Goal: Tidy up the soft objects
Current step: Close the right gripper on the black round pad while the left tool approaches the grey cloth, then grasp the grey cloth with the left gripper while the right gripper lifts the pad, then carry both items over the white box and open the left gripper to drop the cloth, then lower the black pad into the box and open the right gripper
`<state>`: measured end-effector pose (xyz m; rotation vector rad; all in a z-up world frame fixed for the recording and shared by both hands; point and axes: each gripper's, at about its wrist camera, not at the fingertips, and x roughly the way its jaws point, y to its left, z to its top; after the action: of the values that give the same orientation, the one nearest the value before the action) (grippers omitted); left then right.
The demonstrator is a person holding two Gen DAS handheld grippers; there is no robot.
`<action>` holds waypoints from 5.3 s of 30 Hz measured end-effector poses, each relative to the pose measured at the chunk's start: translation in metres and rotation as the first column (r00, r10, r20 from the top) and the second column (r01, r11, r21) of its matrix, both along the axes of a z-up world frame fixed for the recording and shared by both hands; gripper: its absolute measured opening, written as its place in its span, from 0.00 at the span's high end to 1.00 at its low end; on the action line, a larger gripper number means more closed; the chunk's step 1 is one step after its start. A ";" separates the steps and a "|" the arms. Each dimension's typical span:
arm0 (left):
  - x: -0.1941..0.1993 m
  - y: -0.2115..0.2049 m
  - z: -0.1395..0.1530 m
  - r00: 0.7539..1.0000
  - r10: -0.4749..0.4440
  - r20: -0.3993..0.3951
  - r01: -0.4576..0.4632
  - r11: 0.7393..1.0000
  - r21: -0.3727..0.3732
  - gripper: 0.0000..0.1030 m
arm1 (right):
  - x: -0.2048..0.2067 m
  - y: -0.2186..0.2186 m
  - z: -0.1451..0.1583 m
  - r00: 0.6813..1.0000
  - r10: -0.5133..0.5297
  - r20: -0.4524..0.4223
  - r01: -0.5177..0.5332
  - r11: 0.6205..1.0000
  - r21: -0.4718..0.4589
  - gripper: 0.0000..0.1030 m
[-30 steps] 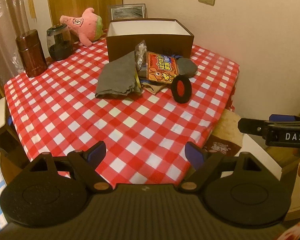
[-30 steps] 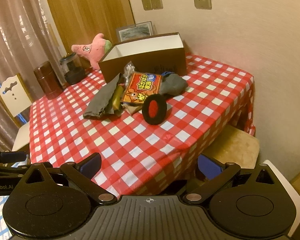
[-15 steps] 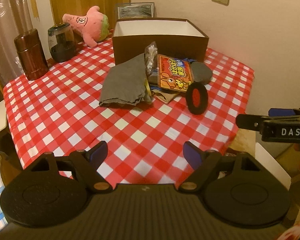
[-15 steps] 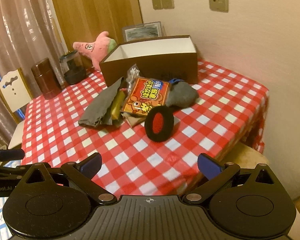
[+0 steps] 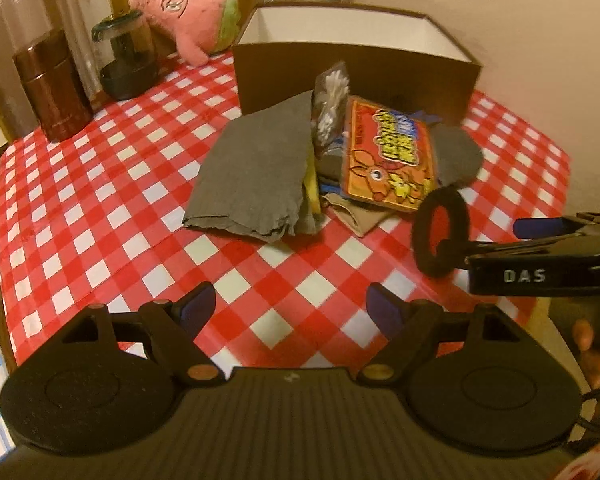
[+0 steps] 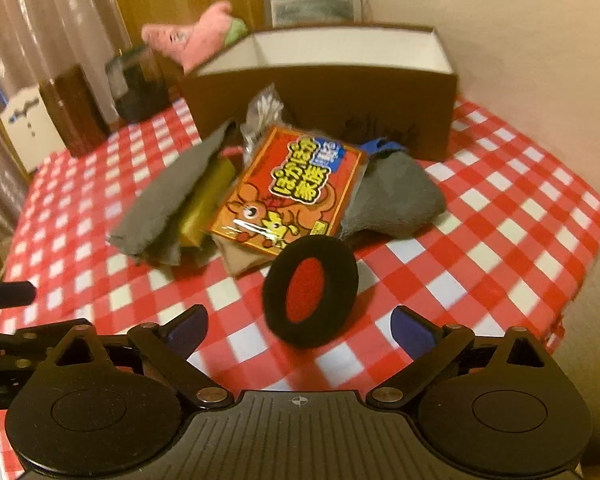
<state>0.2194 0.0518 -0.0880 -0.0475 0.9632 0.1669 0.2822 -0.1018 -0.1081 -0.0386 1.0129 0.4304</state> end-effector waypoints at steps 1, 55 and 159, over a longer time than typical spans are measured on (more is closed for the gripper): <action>0.005 -0.001 -0.002 1.000 0.011 -0.008 -0.011 1.000 0.005 0.21 | 0.007 0.002 -0.005 1.000 0.006 -0.008 -0.006 1.000 -0.005 0.07; 0.102 0.033 -0.034 0.979 -0.200 -0.047 0.206 0.945 0.255 0.70 | 0.050 -0.048 -0.016 0.966 -0.229 -0.117 0.230 0.973 -0.006 0.36; 0.296 0.046 0.068 0.981 -0.108 0.161 0.103 0.994 0.035 0.49 | 0.301 0.000 0.071 0.967 -0.007 0.254 -0.014 0.996 0.083 0.17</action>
<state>0.5151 0.0982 -0.0205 0.0142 0.7980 0.0766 0.5835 -0.1016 -0.0375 -0.0193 0.7418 0.4582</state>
